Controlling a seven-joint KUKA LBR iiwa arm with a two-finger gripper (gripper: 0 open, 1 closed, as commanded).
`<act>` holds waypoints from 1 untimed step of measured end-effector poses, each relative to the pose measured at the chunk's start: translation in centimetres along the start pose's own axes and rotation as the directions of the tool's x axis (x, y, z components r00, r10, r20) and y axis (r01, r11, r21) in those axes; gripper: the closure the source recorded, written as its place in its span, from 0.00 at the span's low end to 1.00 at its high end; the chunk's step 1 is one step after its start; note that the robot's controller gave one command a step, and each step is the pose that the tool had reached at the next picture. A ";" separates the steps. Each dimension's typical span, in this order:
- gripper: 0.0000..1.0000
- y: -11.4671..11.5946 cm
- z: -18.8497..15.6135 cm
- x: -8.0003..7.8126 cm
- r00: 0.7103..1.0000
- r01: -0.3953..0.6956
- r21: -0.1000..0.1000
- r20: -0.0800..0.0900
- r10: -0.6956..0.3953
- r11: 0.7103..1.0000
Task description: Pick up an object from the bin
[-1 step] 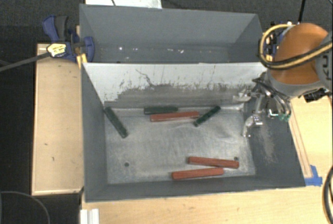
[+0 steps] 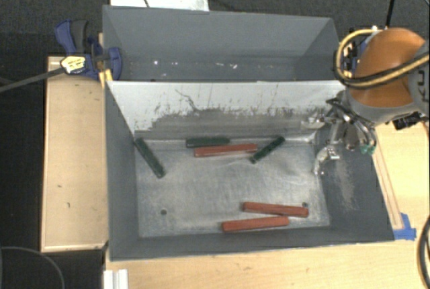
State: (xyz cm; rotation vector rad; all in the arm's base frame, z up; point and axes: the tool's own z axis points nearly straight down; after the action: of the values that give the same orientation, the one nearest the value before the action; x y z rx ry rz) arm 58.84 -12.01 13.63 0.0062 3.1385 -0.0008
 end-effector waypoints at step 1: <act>0.00 5.2 3.0 0.2 0.986 0.169 -0.001 0.000 -0.169 0.986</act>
Offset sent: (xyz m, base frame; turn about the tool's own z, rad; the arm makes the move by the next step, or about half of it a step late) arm -0.0023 0.1017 -0.0086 -0.2934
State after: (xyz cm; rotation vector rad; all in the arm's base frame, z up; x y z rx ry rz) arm 58.67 -6.86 10.61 -0.2601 3.1276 -0.0004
